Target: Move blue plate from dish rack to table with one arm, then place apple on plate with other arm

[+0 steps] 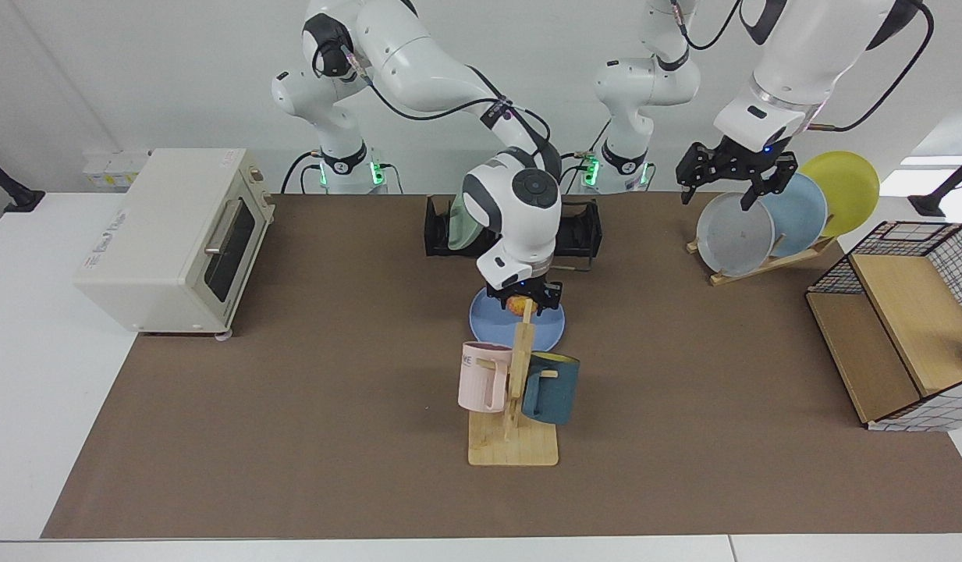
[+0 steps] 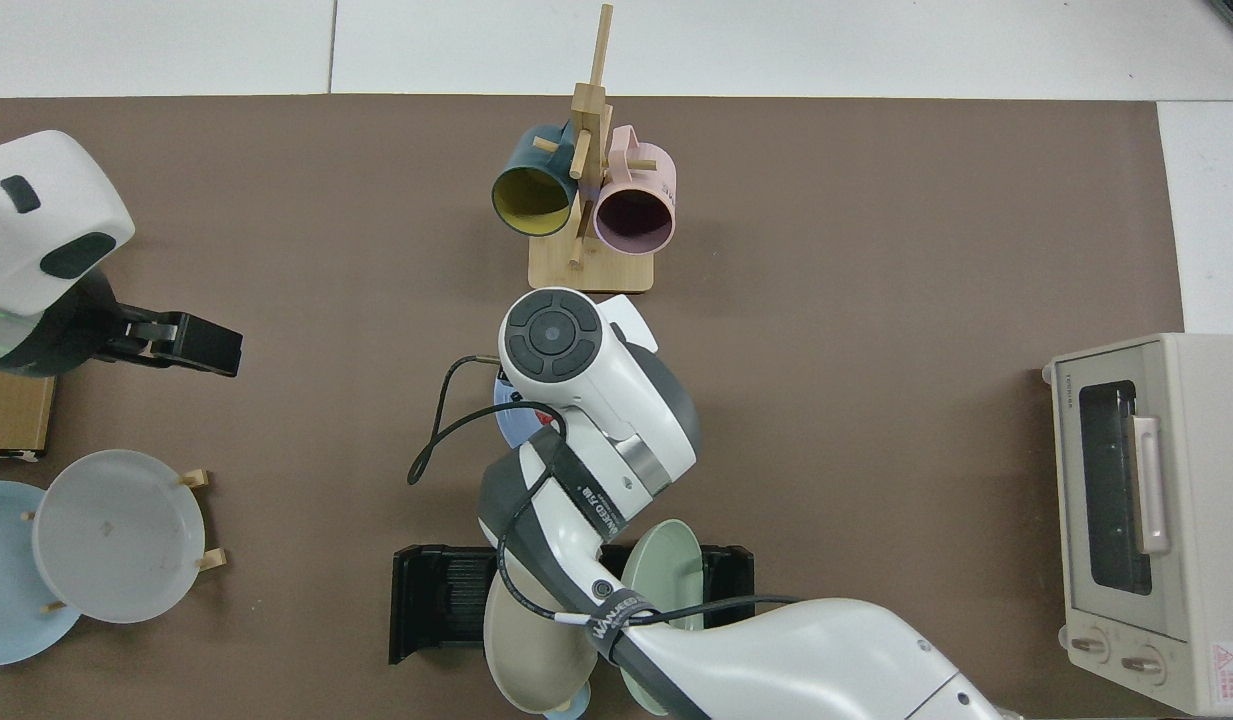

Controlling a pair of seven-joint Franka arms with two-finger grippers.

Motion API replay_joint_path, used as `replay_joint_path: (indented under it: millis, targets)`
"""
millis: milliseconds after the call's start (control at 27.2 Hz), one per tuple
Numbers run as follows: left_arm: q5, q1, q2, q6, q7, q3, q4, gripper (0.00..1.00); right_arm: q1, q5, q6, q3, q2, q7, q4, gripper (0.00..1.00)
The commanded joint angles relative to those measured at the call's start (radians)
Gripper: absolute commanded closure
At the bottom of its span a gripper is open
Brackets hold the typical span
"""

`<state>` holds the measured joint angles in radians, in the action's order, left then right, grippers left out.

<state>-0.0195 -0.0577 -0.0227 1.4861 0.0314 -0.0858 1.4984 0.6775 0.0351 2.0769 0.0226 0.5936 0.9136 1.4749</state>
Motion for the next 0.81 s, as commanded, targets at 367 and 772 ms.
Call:
replay_joint_path:
  millis: [367,772]
  targets:
    - [0.015,0.007,0.017,-0.012,0.007,0.0,0.003,0.0,-0.006,0.058,0.086,-0.006,-0.012,0.008,0.104,0.96]
    - [0.015,0.007,0.02,-0.012,0.005,0.001,0.002,0.0,-0.007,0.043,0.022,-0.003,-0.04,0.01,0.091,0.0]
